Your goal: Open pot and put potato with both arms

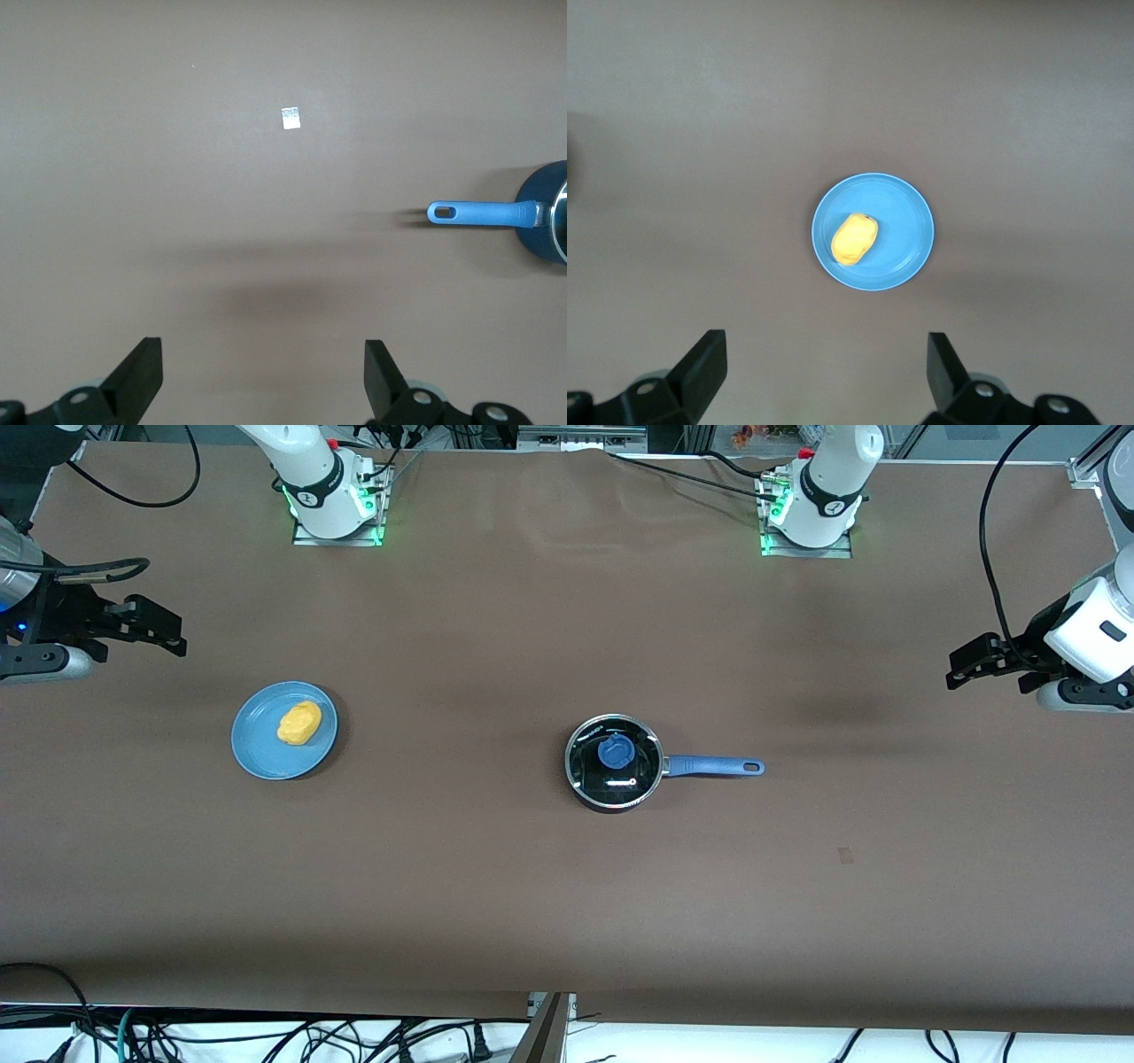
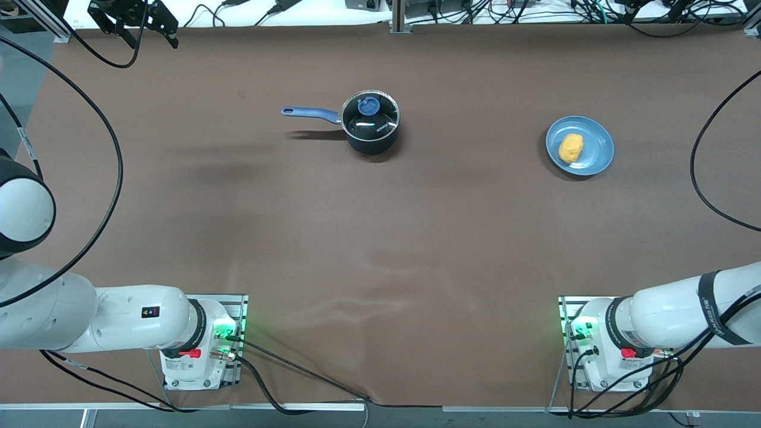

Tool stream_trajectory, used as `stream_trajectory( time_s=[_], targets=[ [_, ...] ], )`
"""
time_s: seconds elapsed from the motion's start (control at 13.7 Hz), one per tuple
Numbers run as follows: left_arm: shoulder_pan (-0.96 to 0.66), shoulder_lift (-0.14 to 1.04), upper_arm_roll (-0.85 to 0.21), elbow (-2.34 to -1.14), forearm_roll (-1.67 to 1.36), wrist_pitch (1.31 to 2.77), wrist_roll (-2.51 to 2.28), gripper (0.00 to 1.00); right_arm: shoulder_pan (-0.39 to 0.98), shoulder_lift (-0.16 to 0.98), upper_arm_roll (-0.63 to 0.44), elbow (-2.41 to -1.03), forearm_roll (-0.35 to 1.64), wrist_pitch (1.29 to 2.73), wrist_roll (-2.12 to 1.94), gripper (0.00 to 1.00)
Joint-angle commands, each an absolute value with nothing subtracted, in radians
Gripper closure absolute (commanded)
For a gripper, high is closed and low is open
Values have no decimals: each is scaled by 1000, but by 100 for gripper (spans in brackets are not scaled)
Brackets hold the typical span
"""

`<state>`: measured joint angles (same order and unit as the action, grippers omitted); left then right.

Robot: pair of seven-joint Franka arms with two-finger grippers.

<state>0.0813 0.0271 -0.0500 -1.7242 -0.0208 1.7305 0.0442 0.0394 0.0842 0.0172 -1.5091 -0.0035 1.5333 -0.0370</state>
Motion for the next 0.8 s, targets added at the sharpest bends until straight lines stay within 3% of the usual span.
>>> stream_trajectory(
  time_s=[0.0, 0.73],
  targets=[
    [91, -9, -58, -1743, -41, 1732, 54, 0, 32, 92, 20, -1488, 9, 1528, -44, 0],
    [91, -3, -52, -1735, -43, 1727, 42, 0, 32, 92, 20, -1488, 9, 1528, -43, 0]
  ],
)
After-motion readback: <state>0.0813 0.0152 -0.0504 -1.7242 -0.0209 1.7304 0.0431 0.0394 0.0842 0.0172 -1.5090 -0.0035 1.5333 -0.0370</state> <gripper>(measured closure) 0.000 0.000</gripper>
